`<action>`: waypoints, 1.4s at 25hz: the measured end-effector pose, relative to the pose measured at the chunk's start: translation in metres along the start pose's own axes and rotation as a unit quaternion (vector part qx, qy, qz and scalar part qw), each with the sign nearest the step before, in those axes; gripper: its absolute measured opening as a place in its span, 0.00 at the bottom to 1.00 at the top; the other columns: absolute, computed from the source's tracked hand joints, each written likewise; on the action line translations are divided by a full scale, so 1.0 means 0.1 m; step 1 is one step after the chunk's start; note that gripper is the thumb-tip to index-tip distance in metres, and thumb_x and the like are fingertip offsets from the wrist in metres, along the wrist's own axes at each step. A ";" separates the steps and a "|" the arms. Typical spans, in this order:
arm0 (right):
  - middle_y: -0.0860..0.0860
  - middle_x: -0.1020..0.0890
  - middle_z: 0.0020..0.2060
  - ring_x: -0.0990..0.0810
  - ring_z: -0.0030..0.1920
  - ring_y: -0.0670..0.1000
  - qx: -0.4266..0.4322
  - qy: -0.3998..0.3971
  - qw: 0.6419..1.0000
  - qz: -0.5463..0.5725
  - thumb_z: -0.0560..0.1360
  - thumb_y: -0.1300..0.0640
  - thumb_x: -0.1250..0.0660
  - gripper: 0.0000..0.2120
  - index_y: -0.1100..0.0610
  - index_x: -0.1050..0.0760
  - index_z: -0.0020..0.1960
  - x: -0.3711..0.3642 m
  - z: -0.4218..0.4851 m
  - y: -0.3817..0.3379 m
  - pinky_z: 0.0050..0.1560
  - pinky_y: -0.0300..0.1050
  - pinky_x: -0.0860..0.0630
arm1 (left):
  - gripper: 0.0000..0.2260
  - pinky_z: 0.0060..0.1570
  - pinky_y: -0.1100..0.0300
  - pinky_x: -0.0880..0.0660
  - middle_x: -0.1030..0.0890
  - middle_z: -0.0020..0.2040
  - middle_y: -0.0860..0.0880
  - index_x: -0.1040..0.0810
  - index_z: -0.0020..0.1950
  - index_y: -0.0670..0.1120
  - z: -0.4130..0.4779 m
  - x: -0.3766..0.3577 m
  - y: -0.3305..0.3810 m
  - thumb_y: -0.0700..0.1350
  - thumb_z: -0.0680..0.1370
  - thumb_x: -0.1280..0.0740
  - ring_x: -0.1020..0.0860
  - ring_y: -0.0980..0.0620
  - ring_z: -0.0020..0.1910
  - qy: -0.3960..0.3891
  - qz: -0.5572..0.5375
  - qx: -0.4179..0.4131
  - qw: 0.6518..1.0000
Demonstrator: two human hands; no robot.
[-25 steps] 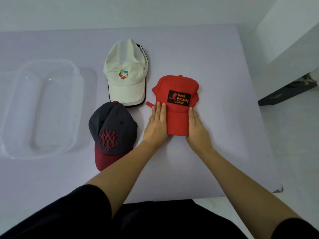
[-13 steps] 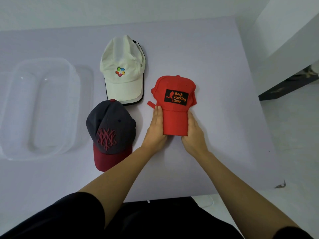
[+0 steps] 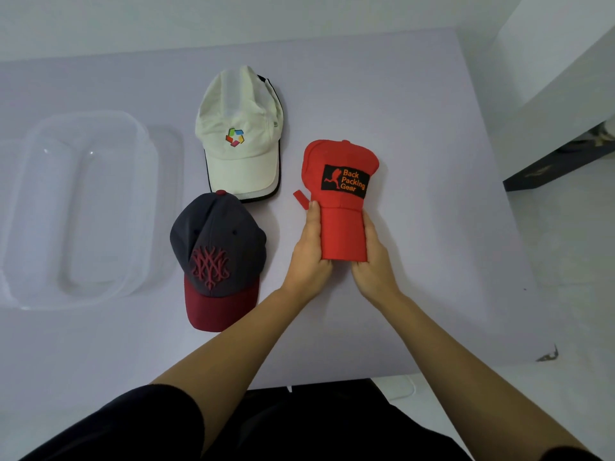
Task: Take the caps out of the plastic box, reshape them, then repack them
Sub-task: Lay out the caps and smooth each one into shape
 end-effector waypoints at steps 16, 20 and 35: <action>0.50 0.56 0.76 0.56 0.77 0.49 0.180 -0.035 0.965 -0.189 0.77 0.56 0.39 0.36 0.38 0.57 0.74 0.18 -0.14 -0.08 0.74 0.43 0.47 | 0.15 0.50 0.58 0.26 0.22 0.58 0.54 0.31 0.64 0.51 0.27 0.66 0.33 0.52 0.78 0.37 0.23 0.56 0.52 0.053 -0.323 0.096 0.940; 0.44 0.50 0.76 0.49 0.75 0.41 0.055 -0.126 0.990 0.004 0.67 0.73 0.37 0.47 0.37 0.51 0.73 0.27 -0.17 -0.16 0.73 0.50 0.40 | 0.07 0.44 0.59 0.27 0.23 0.48 0.53 0.30 0.51 0.53 0.30 0.71 0.28 0.54 0.77 0.36 0.25 0.54 0.45 0.088 -0.320 0.124 0.935; 0.52 0.17 0.48 0.18 0.50 0.51 -0.177 0.050 0.930 0.319 0.74 0.51 0.33 0.11 0.54 0.25 0.55 0.34 0.21 -0.10 0.51 0.49 0.22 | 0.19 0.59 0.53 0.30 0.28 0.66 0.49 0.37 0.69 0.50 0.20 0.50 0.33 0.54 0.80 0.42 0.27 0.50 0.60 0.067 -0.326 0.215 0.918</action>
Point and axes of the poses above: each hand's wrist, its own z-axis towards the middle knuckle, its own x-axis out of the back of the hand, y = z × x, the point moved 4 cm from there along z, towards the middle knuckle
